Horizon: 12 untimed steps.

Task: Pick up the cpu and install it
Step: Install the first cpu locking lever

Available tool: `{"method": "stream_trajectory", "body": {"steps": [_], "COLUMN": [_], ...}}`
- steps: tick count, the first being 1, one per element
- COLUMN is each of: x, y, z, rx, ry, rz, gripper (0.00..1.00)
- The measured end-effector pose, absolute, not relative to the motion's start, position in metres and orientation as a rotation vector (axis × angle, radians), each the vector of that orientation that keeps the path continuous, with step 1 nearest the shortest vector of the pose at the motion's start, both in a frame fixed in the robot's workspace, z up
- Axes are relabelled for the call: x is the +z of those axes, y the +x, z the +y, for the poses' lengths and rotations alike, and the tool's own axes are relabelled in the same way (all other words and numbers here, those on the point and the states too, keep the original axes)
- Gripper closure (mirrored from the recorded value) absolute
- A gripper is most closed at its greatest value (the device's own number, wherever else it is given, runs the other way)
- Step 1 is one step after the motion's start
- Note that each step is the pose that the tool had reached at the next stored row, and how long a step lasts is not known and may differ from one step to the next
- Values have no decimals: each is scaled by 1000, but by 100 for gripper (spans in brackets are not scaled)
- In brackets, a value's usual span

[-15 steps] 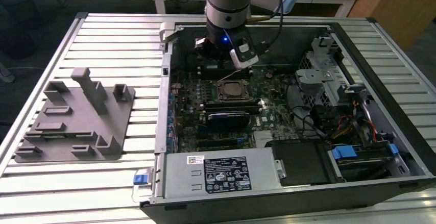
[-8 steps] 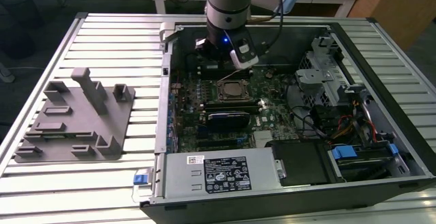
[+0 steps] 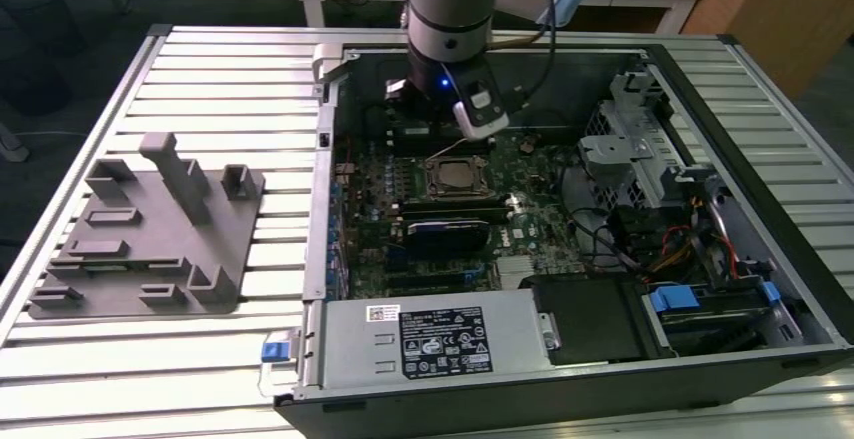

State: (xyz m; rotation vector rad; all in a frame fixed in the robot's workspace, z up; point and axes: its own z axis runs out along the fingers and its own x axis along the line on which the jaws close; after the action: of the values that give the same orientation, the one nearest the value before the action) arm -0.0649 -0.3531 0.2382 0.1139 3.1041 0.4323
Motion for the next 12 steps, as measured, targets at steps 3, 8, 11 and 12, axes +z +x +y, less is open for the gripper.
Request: {"method": "stream_trajectory", "body": {"steps": [3,8,11,12], "x": [236,234,232,232], "y": [-63,-60,-57,-56], "z": [-353,-353,-353,-353], "rx": [432,432,432,432], "ry": [114,114,114,114], "rz": [3104,3104,3104,3104], "gripper": [89,89,89,89]}}
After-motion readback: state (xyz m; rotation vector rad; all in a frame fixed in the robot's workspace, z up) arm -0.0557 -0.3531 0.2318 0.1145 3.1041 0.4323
